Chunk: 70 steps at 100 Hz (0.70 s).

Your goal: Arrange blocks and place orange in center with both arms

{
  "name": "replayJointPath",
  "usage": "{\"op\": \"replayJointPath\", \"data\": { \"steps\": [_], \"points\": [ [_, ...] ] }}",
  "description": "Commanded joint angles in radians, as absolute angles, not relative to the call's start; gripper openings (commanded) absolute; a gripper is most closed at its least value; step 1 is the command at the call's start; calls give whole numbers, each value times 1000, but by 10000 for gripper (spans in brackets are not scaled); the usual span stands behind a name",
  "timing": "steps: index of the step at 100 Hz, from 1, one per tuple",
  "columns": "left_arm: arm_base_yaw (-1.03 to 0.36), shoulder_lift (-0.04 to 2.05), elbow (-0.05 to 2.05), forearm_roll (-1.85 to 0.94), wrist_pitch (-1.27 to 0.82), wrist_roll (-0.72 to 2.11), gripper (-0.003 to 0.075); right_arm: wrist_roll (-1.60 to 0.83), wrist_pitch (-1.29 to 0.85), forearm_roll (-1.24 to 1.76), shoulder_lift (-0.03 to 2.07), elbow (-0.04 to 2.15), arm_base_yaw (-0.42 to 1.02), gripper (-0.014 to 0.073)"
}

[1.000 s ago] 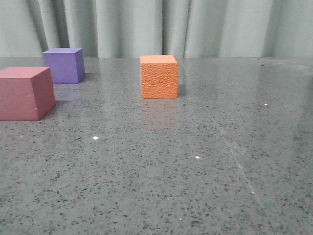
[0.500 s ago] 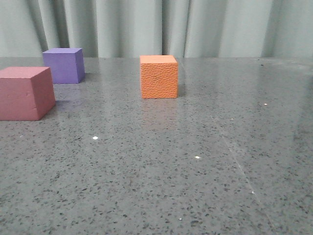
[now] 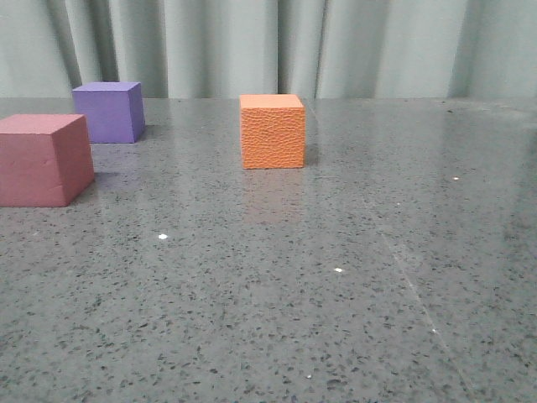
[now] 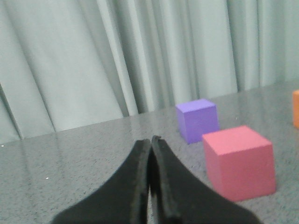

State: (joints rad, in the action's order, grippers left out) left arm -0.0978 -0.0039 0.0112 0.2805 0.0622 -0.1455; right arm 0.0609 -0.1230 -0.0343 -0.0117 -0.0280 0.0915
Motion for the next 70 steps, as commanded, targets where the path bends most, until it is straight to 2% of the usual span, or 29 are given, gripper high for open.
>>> {"op": "replayJointPath", "data": {
  "steps": [1, 9, 20, 37, 54, 70],
  "points": [
    [-104, -6, 93, 164, 39, -166, -19, 47, -36, -34, -35, -14, 85, -67],
    [-104, 61, 226, 153, -170, -166, -19, 47, -36, -34, -35, -14, 85, -67],
    [-104, 220, 427, 128, -344, -166, -19, 47, -36, -34, -35, -14, 85, -67],
    [-104, 506, 739, -67, -607, -155, -19, 47, -38, -34, -35, -14, 85, -67],
    [-104, 761, 967, -203, -714, -14, -19, 47, -38, -34, -35, -14, 85, -67],
    [-104, 904, 1048, -219, -720, 0, -19, 47, -38, -34, -35, -14, 85, -67]
  ]
}}
